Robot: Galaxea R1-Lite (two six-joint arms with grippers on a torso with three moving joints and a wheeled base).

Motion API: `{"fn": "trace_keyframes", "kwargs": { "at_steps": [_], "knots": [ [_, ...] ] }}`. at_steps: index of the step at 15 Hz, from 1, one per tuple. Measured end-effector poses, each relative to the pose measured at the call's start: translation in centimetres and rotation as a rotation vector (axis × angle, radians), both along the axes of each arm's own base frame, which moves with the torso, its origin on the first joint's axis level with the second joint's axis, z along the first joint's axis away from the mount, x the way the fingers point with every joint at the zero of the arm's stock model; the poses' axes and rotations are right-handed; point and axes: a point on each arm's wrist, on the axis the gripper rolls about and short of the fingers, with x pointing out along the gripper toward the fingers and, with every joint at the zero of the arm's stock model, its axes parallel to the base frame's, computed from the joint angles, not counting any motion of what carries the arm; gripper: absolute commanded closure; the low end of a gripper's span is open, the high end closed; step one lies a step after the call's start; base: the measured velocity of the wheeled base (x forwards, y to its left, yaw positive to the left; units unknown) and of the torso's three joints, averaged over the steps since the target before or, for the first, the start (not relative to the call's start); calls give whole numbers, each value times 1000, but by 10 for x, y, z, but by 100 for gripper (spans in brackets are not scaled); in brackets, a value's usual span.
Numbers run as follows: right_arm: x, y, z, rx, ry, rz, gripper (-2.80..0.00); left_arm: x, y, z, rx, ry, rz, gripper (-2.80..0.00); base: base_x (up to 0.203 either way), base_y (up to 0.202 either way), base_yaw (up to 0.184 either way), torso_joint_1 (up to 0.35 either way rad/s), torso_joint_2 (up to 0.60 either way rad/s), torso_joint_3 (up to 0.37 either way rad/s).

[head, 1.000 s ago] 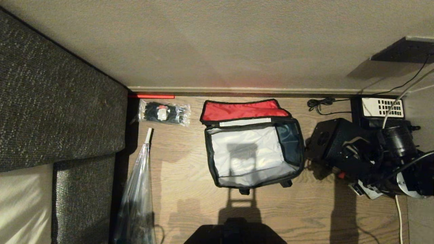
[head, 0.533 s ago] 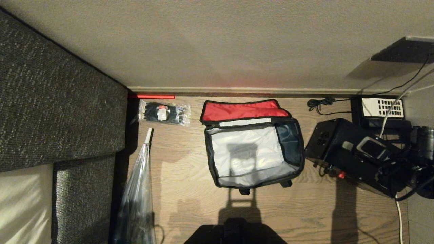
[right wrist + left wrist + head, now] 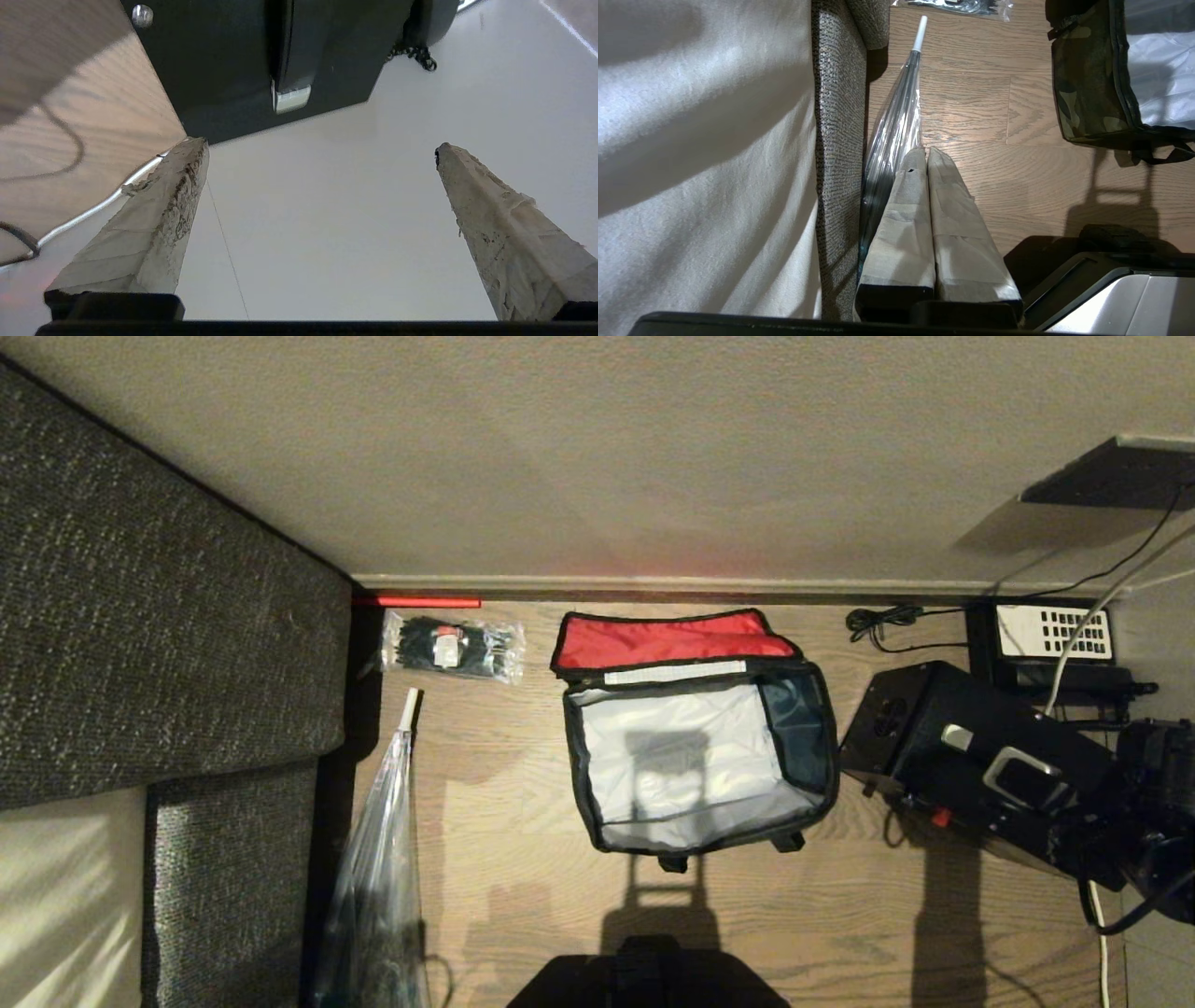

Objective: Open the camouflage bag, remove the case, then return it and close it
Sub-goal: Grip the handle again

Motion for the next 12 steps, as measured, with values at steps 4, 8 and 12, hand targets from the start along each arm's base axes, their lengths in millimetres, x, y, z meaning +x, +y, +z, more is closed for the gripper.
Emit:
{"fn": "trace_keyframes", "kwargs": {
  "at_steps": [4, 8, 12],
  "knots": [
    [0, -1, -1, 52, 4, 60, -280, 0, 0, 0, 0, -1, 1, 0, 0, 0, 0, 0, 0, 0],
    [-9, 1, 5, 86, 15, 112, -280, 0, 0, 0, -1, -1, 1, 0, 0, 0, 0, 0, 0, 0],
    [-20, 3, 12, 108, 62, 126, -280, 0, 0, 0, 0, 0, 1, 0, 0, 0, 0, 0, 0, 0]
  ]
}}
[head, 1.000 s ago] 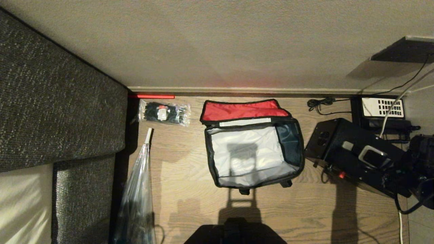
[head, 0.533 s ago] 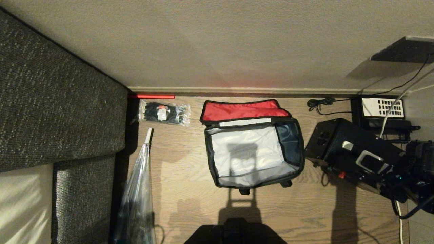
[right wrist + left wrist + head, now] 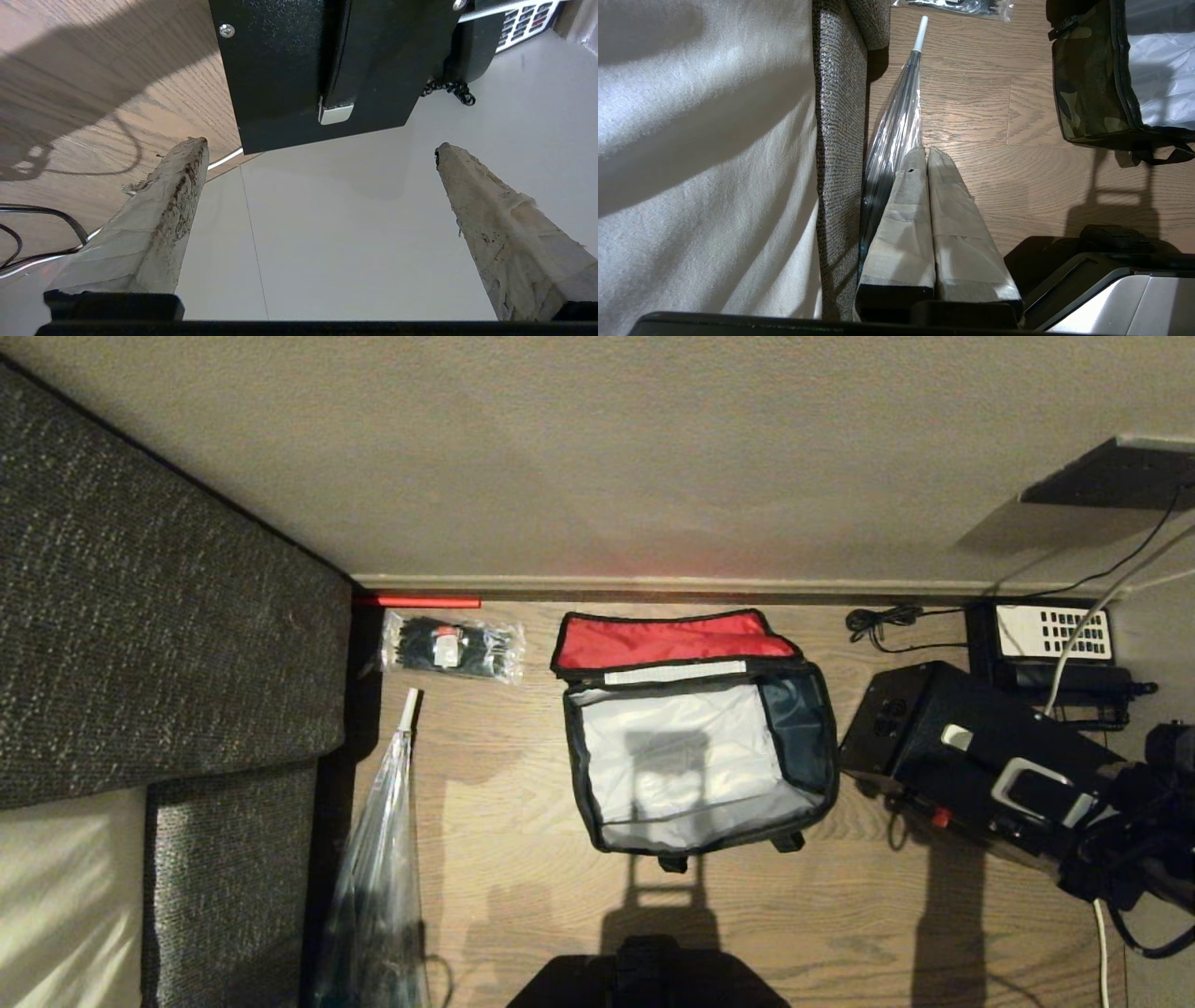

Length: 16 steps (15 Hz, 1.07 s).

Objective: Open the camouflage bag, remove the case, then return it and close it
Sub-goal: Grip the handle again

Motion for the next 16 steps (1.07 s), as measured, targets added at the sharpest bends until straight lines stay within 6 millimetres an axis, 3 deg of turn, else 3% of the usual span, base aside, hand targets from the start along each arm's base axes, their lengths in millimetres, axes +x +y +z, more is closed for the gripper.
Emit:
{"fn": "trace_keyframes", "kwargs": {
  "at_steps": [11, 16],
  "knots": [
    [1, 0, 10, 0, -47, 10, -280, 0, 0, -1, -1, 6, 0, 0, 0, 0, 0, 0, 0, 0],
    [0, 0, 8, 4, -40, 10, -280, 0, 0, -1, -2, 5, 2, 0, -173, 0, 1, 2, 5, 3]
  ]
}}
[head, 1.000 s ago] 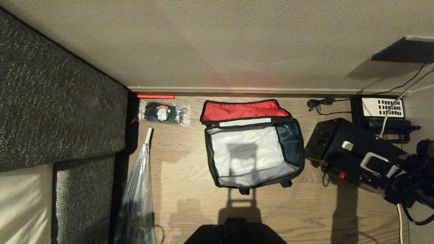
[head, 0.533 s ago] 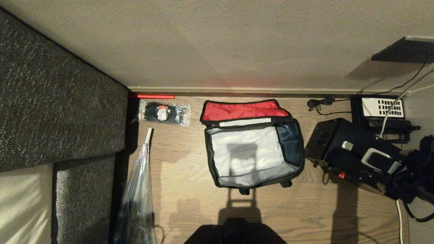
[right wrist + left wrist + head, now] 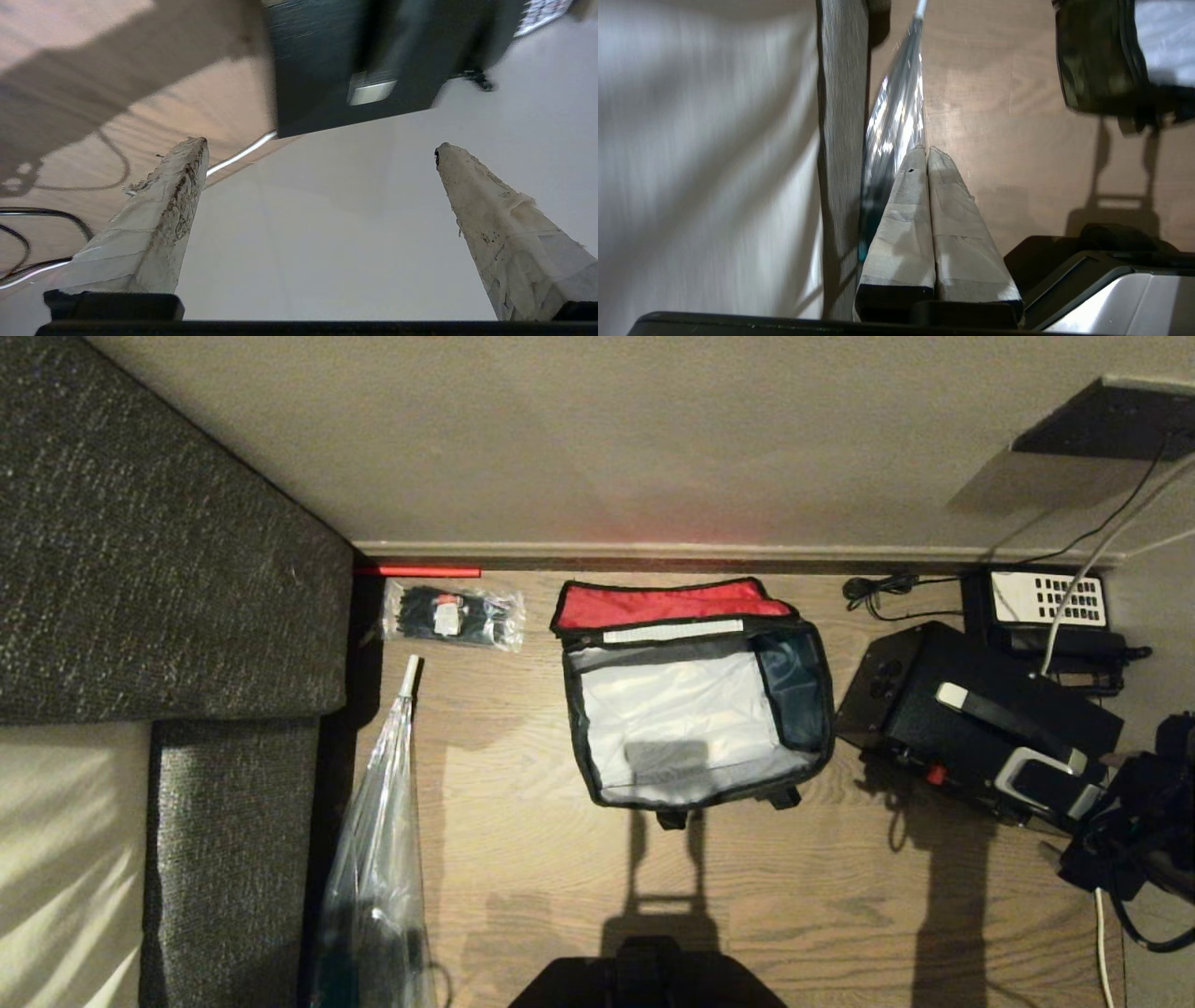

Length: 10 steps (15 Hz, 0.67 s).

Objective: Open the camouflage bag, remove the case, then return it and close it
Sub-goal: Grip the handle again

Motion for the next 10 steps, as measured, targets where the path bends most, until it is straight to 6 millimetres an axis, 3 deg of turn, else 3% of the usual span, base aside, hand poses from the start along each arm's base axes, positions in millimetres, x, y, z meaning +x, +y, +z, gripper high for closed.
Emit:
{"fn": "trace_keyframes", "kwargs": {
  "at_steps": [4, 10],
  "knots": [
    [1, 0, -1, 15, -5, -10, -280, 0, 0, 0, 2, -3, -1, 0, -183, 0, -1, 1, 2, -2],
    [4, 0, -1, 17, -4, -9, -280, 0, 0, 1, 4, -6, -2, 0, -13, 0, 0, 0, 0, 0]
  ]
}}
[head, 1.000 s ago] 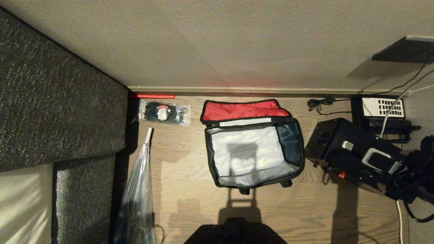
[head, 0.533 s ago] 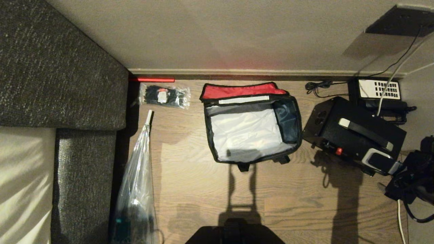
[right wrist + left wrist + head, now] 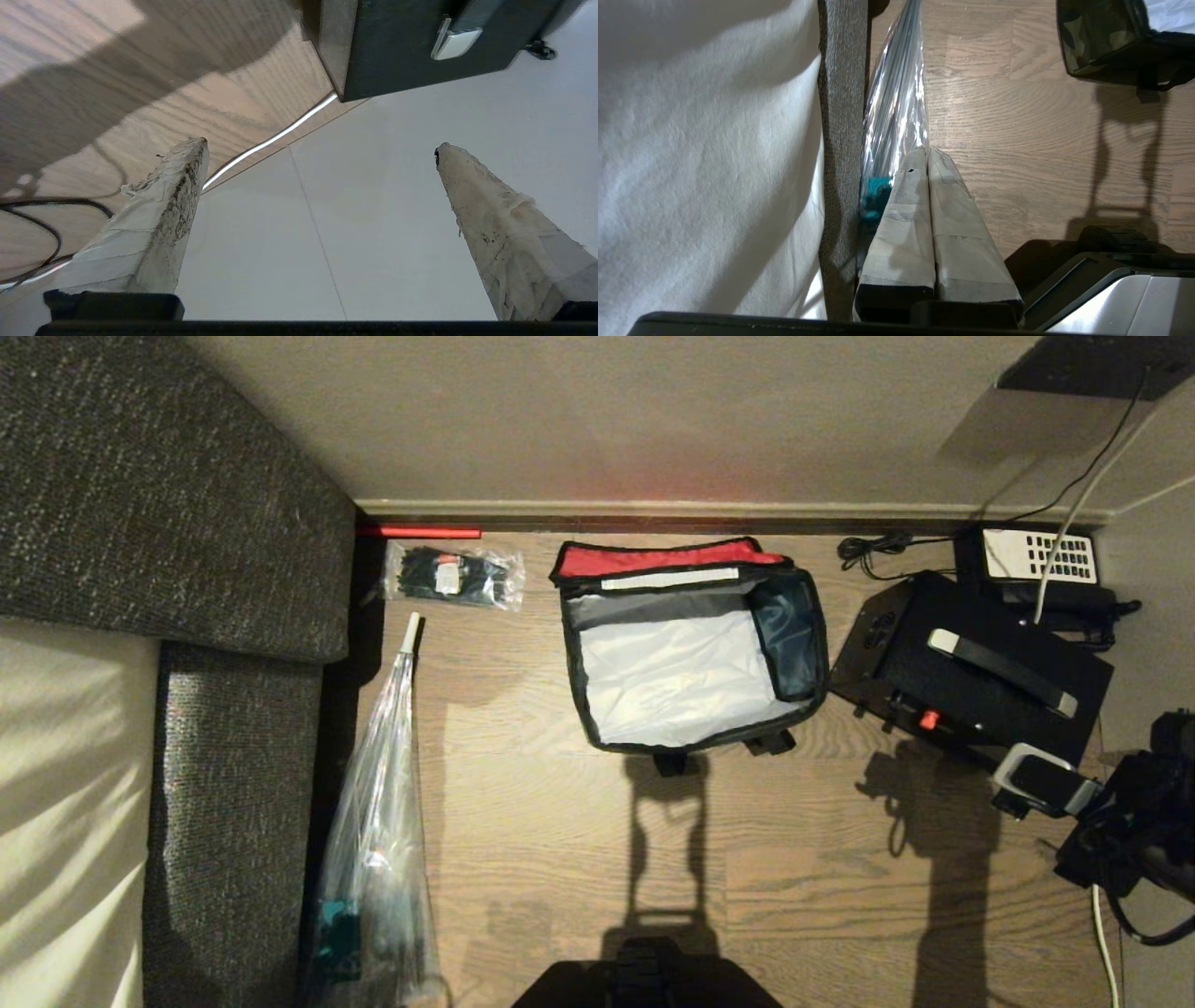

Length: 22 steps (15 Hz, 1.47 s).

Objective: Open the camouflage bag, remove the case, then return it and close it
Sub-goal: Grip the handle again

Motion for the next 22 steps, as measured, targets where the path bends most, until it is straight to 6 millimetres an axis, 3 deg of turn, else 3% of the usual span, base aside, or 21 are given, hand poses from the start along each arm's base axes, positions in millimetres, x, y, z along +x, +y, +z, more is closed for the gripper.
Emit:
{"fn": "trace_keyframes", "kwargs": {
  "at_steps": [8, 14, 18, 22],
  "knots": [
    [4, 0, -3, 7, 8, -6, -280, 0, 0, 0, -12, 2, 0, 0, 0, 0, 0, 3, 2, 162],
    [18, -2, -8, 1, -23, -4, -280, 0, 0, 0, -8, 0, 0, 0, 0, 0, 0, 2, 2, 136],
    [43, -4, -14, 29, -24, 31, -280, 0, 0, 0, -13, -1, 0, 0, 0, 0, 0, 0, 0, 0],
    [85, -8, -25, 77, -43, 40, -280, 0, 0, 0, -13, -1, 0, 0, 0, 0, 0, 0, 0, 0]
  ]
}}
